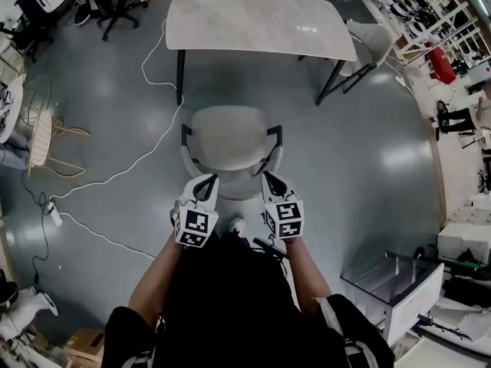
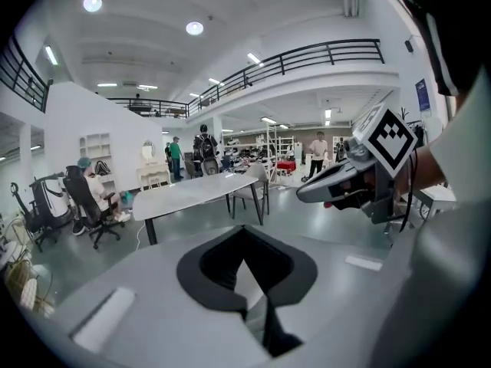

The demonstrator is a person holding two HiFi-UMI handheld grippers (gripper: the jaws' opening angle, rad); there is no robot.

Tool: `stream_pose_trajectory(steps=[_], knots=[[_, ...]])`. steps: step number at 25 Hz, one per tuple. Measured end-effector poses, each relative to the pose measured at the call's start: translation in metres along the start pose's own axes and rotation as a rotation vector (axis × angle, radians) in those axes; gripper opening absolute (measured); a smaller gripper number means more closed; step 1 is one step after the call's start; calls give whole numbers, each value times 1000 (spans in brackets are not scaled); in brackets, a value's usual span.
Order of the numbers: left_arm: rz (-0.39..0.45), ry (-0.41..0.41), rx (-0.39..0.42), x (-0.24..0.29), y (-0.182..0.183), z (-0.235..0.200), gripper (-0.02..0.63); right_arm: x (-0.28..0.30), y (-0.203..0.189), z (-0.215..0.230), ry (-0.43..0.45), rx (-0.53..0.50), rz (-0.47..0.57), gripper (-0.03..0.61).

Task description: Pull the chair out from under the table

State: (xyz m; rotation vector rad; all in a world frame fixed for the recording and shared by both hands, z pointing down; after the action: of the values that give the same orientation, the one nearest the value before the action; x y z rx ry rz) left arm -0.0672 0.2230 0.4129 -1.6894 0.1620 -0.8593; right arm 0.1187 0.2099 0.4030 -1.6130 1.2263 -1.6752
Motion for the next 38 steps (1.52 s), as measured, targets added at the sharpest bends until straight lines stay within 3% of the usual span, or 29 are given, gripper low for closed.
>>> stream_pose_trajectory(steps=[7, 13, 19, 38], knots=[[147, 45, 39, -29, 48, 4, 8, -30, 30, -5, -51, 82, 144, 17], [226, 67, 49, -47, 74, 11, 8, -53, 47, -7, -63, 137, 215, 17], [229, 70, -43, -54, 63, 13, 8, -51, 43, -1, -82, 181, 216, 17], [297, 114, -17, -73, 72, -2, 8, -52, 54, -13, -107, 185, 251, 15]])
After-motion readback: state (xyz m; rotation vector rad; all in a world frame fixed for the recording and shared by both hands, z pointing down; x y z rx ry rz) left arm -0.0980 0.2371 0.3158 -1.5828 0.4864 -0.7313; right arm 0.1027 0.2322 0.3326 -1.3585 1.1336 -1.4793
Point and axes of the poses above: the fingertips, and each gripper's own axes: x forward along the fingers, z to its right, y out of its top, the point moved 6 cm from there along -x, backward along the fingers, and after that the axes turned 15 degrees about -y, right-handed, at the moved point
